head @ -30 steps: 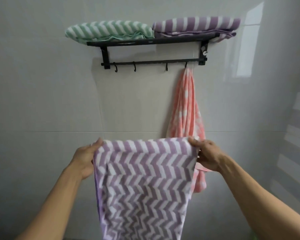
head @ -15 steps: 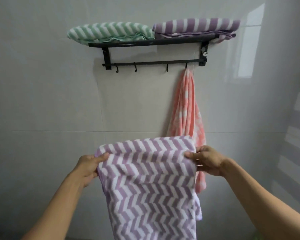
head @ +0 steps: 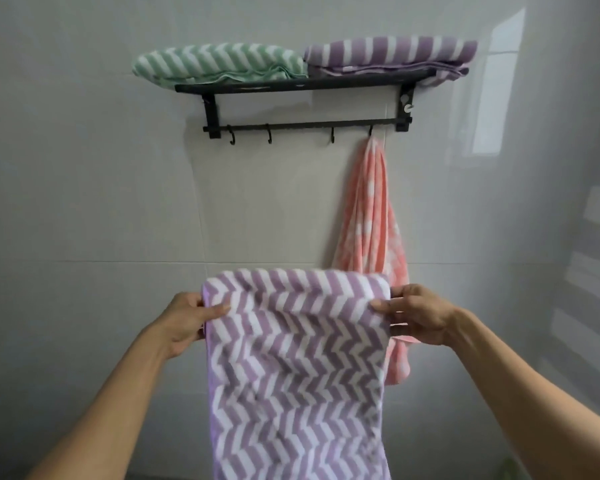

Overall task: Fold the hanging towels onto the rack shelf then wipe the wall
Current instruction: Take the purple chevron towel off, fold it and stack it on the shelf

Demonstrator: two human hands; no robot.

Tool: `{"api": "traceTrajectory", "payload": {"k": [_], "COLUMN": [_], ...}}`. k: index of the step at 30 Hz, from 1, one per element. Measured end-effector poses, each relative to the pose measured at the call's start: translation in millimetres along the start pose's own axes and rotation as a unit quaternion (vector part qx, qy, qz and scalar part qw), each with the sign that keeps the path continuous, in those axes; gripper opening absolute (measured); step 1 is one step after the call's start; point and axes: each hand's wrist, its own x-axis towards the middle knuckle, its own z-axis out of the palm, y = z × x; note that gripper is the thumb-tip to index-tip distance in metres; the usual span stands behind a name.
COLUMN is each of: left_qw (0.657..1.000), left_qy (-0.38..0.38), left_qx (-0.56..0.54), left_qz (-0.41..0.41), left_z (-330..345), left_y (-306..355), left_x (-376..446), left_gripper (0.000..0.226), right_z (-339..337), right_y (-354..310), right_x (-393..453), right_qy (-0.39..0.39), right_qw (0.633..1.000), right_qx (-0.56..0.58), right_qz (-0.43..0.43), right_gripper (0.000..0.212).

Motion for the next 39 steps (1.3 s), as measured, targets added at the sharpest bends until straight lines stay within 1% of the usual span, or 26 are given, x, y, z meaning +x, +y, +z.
{"api": "traceTrajectory", "payload": {"k": [1, 2, 3, 4, 5, 6, 7, 8, 9, 10, 12, 13, 14, 15, 17, 19, 20, 22, 23, 24, 26, 28, 29, 31, 35, 39], "left_qw": [1.000, 0.998, 0.996, 0.993, 0.993, 0.996, 0.998, 0.999, 0.999, 0.997, 0.991, 0.988, 0.985, 0.984, 0.978, 0.974, 0.977, 0.990, 0.992, 0.990, 0.982, 0.976, 0.976, 0.978, 0.976, 0.974], "left_qy": [0.027, 0.049, 0.055, 0.042, 0.018, -0.004, -0.009, 0.009, 0.041, 0.077, 0.130, 0.149, 0.159, 0.164, 0.178, 0.176, 0.159, 0.118, 0.115, 0.129, 0.171, 0.193, 0.195, 0.196, 0.211, 0.219], "left_qx": [0.003, -0.026, -0.069, -0.109, -0.115, -0.093, -0.058, -0.033, -0.021, -0.022, -0.042, -0.052, -0.059, -0.066, -0.096, -0.128, -0.120, -0.043, -0.016, -0.015, -0.064, -0.087, -0.078, -0.060, -0.035, -0.007], "left_qz": [-0.002, -0.004, -0.002, 0.003, 0.006, 0.005, -0.003, -0.009, -0.012, -0.012, -0.005, 0.003, 0.013, 0.026, 0.045, 0.070, 0.078, 0.065, 0.056, 0.052, 0.055, 0.054, 0.050, 0.040, 0.048, 0.057], "left_z": [1.1, 0.9, -1.0, -4.5, -6.4, -6.9, -6.1, -6.3, -6.2, -5.9, -3.8, -0.8, 3.4, 8.2, 16.1, 15.7, 14.0, 15.1, 16.5, 18.0, 19.4, 19.3, 18.8, 19.1, 20.7, 21.6], "left_y": [-2.1, -1.0, 3.0, 8.9, 15.2, 18.7, 18.6, 16.3, 15.1, 16.3, 26.0, 32.4, 37.7, 41.7, 48.9, 55.6, 58.0, 58.3, 55.9, 54.1, 55.0, 57.6, 57.8, 58.0, 63.3, 66.3], "left_x": [1.3, 3.0, 6.5, 9.5, 10.7, 10.2, 9.5, 9.3, 10.9, 11.8, 13.6, 13.8, 13.7, 13.9, 13.6, 16.6, 17.3, 13.2, 12.5, 11.7, 10.8, 11.2, 10.7, 10.6, 11.0, 12.8], "left_gripper": [0.026, 0.022, 0.019, 0.020, 0.024, 0.031, 0.036, 0.038, 0.038, 0.039, 0.045, 0.054, 0.067, 0.074, 0.074, 0.074, 0.077, 0.082, 0.081, 0.077, 0.069, 0.063, 0.060, 0.056, 0.050, 0.047], "right_z": [-0.3, 0.1, -0.5, -0.8, -2.0, -0.9, 0.5, 4.8, 6.5, 8.2, 6.5, 4.9, 5.0, 5.8, 8.3, 9.1, 8.8, 10.6, 11.7, 10.8, 8.4, 6.5, 5.8, 4.5, 5.5, 3.4], "right_y": [-1.6, -4.4, -7.9, -10.9, -13.4, -14.1, -12.7, -11.3, -11.9, -14.0, -21.0, -26.3, -31.6, -35.3, -41.8, -51.4, -55.9, -61.1, -61.4, -60.6, -60.4, -61.1, -61.7, -66.3, -70.3, -67.1], "right_x": [1.9, 4.2, 5.8, 7.2, 8.0, 7.0, 6.4, 5.7, 7.0, 8.9, 14.0, 15.8, 15.6, 15.8, 17.1, 18.8, 19.5, 17.0, 15.9, 16.6, 17.6, 16.4, 15.5, 15.6, 16.3, 20.6], "right_qy": [0.010, 0.035, 0.067, 0.091, 0.093, 0.076, 0.058, 0.051, 0.063, 0.087, 0.142, 0.160, 0.157, 0.135, 0.106, 0.136, 0.150, 0.144, 0.145, 0.162, 0.200, 0.191, 0.185, 0.197, 0.215, 0.253], "right_qw": [1.000, 0.999, 0.997, 0.993, 0.992, 0.994, 0.997, 0.999, 0.998, 0.996, 0.987, 0.983, 0.985, 0.990, 0.993, 0.988, 0.985, 0.986, 0.985, 0.981, 0.975, 0.975, 0.975, 0.973, 0.970, 0.962], "right_qx": [-0.017, -0.012, 0.015, 0.051, 0.075, 0.073, 0.045, 0.015, 0.004, 0.010, 0.061, 0.077, 0.066, 0.030, -0.033, -0.023, -0.013, -0.050, -0.077, -0.088, -0.076, -0.103, -0.120, -0.113, -0.107, -0.082], "right_qz": [-0.009, -0.026, -0.043, -0.053, -0.051, -0.036, -0.020, -0.010, -0.013, -0.019, -0.043, -0.050, -0.041, -0.030, -0.033, -0.068, -0.078, -0.061, -0.053, -0.054, -0.060, -0.042, -0.035, -0.045, -0.043, -0.057], "right_gripper": [0.028, 0.019, 0.012, 0.011, 0.016, 0.024, 0.034, 0.044, 0.052, 0.054, 0.041, 0.033, 0.028, 0.027, 0.028, 0.029, 0.030, 0.029, 0.027, 0.025, 0.027, 0.033, 0.035, 0.036, 0.030, 0.030]}}
